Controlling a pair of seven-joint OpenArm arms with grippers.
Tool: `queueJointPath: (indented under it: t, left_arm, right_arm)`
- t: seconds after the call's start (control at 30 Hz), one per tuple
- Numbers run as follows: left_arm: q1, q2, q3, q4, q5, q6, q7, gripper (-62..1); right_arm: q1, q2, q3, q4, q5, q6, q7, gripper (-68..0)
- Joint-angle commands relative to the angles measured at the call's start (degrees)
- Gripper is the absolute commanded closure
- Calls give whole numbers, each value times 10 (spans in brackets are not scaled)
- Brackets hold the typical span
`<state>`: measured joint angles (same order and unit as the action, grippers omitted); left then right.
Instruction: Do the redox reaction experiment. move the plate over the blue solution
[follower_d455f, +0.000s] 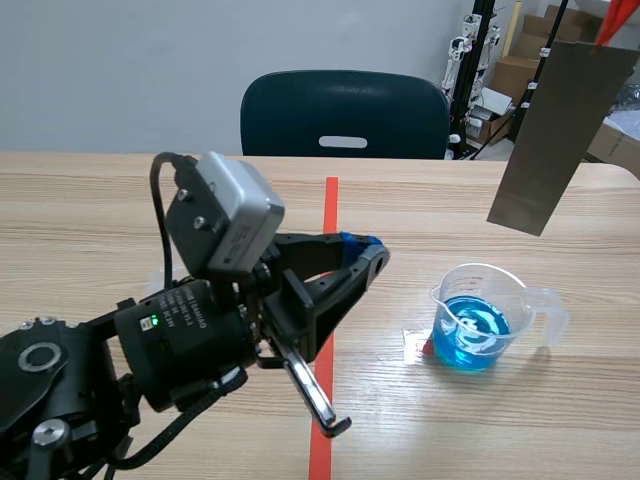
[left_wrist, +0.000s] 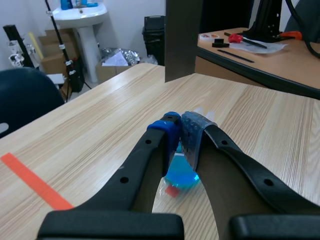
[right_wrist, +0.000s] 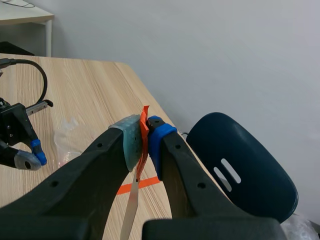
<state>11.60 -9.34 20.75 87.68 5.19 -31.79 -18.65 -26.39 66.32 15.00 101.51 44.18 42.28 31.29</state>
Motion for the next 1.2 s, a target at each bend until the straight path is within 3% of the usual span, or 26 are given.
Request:
queueJointPath:
  t: [0.0,0.33,0.7,1.17]
  left_arm:
    - [-5,10,5,8,4,-1,-8,-46]
    - [-21,20,25,8,41,-1,-2,-46]
    - [-42,20,25,8,42,12,7,-46]
    - [-74,54,38,1,49,14,10,-46]
  right_arm:
    - [5,11,12,-4,10,4,13,-2]
    - [3,20,14,-26,11,4,23,-2]
    - [0,19,44,-28,20,4,16,-2]
    - [-3,27,57,-9,56,4,-11,-2]
